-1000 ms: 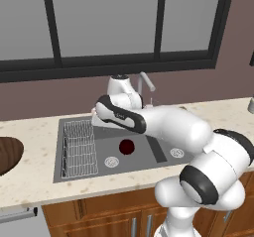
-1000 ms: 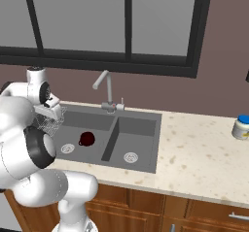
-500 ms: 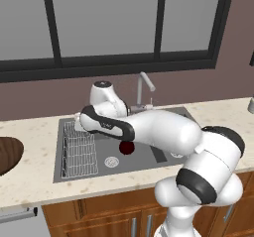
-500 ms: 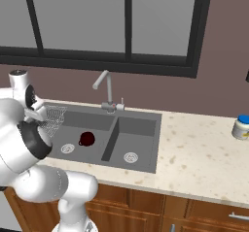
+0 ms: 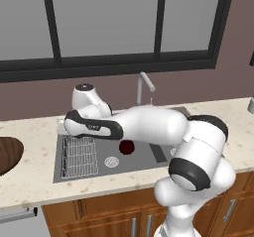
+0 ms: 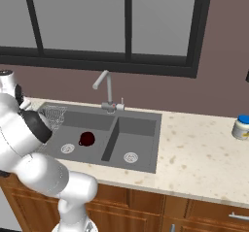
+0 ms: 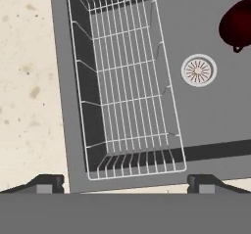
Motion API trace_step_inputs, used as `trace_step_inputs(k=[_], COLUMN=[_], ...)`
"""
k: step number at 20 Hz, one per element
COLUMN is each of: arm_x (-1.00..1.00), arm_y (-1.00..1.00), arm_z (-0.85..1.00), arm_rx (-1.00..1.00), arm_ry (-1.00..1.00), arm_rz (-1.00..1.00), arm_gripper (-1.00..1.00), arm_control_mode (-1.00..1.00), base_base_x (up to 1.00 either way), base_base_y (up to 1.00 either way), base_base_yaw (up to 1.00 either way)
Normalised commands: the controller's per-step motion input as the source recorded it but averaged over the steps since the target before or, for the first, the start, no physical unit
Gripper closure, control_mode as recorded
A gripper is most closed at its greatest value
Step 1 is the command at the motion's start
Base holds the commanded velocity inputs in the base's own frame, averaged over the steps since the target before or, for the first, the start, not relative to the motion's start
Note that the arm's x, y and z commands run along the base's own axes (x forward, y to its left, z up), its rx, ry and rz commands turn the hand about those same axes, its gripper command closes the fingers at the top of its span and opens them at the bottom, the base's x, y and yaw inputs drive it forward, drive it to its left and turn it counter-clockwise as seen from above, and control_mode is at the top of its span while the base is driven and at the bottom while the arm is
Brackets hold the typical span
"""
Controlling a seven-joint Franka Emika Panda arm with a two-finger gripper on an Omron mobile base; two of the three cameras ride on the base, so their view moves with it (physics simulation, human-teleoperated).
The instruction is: Pick the mug and place it in the sink. Pick the bowl and place it in the open cabinet and then close the cabinet.
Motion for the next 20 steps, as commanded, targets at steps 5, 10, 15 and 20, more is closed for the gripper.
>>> trace_step_inputs(k=[5, 10, 15, 20], arm_x=[0.0, 0.0, 0.0, 0.0], arm_y=[0.58, 0.47, 0.38, 0.35], arm_z=[0.0, 0.0, 0.0, 0.0], arm_rx=[0.0, 0.0, 0.02, 0.03], arm_ry=[0.0, 0.0, 0.01, 0.0], arm_rz=[0.0, 0.0, 0.0, 0.0], arm_gripper=[-1.0, -1.0, -1.0, -1.0], arm_control_mode=[-1.0, -1.0, -1.0, -1.0], base_base_x=[0.0, 0.0, 0.0, 0.0], base_base_y=[0.0, 0.0, 0.0, 0.0], base_base_yaw=[0.0, 0.0, 0.0, 0.0])
